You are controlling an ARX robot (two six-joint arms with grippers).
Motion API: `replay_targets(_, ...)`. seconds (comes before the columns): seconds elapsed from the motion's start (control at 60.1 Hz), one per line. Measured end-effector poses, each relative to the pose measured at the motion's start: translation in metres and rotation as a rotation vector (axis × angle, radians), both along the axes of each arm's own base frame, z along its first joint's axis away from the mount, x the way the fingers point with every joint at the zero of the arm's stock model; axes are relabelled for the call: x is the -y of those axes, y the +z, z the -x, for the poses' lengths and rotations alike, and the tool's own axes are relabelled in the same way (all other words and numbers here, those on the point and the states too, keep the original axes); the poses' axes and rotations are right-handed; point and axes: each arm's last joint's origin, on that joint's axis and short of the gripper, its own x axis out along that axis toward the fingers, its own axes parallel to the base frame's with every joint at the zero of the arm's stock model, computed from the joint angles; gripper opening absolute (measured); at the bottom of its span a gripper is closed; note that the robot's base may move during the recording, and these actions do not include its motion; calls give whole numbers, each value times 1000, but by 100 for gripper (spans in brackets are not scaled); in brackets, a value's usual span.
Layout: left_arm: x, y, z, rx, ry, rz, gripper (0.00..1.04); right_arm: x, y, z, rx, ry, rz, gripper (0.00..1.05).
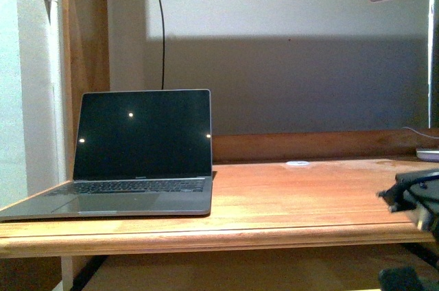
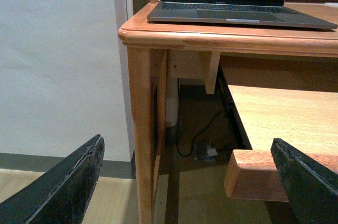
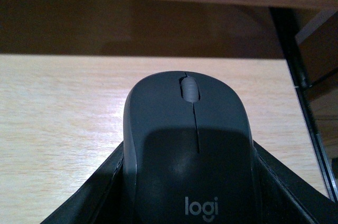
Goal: Place mouse
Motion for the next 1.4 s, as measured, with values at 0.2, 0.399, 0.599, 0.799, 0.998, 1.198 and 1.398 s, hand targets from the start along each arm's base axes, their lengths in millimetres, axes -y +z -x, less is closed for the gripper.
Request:
replay_targets(0.2, 0, 0, 0, 0, 0, 0, 97, -7, 56, -2, 108, 25, -62, 56)
replay_targets(0.399, 0, 0, 0, 0, 0, 0, 97, -43, 98, -24, 199, 62, -89, 56)
replay_targets(0.599, 0, 0, 0, 0, 0, 0, 97, -93, 99, -63, 190, 98, -25, 56)
replay_targets(0.799, 0, 0, 0, 0, 0, 0, 97, -133, 90, -102, 171, 92, 57, 56)
replay_targets(0.998, 0, 0, 0, 0, 0, 0, 97, -158, 77, -130, 161, 77, 129, 56)
replay_targets(1.198, 0, 0, 0, 0, 0, 0, 97, -165, 60, -146, 137, 63, 180, 56)
replay_targets(1.398, 0, 0, 0, 0, 0, 0, 97, -160, 50, -157, 120, 29, 211, 56)
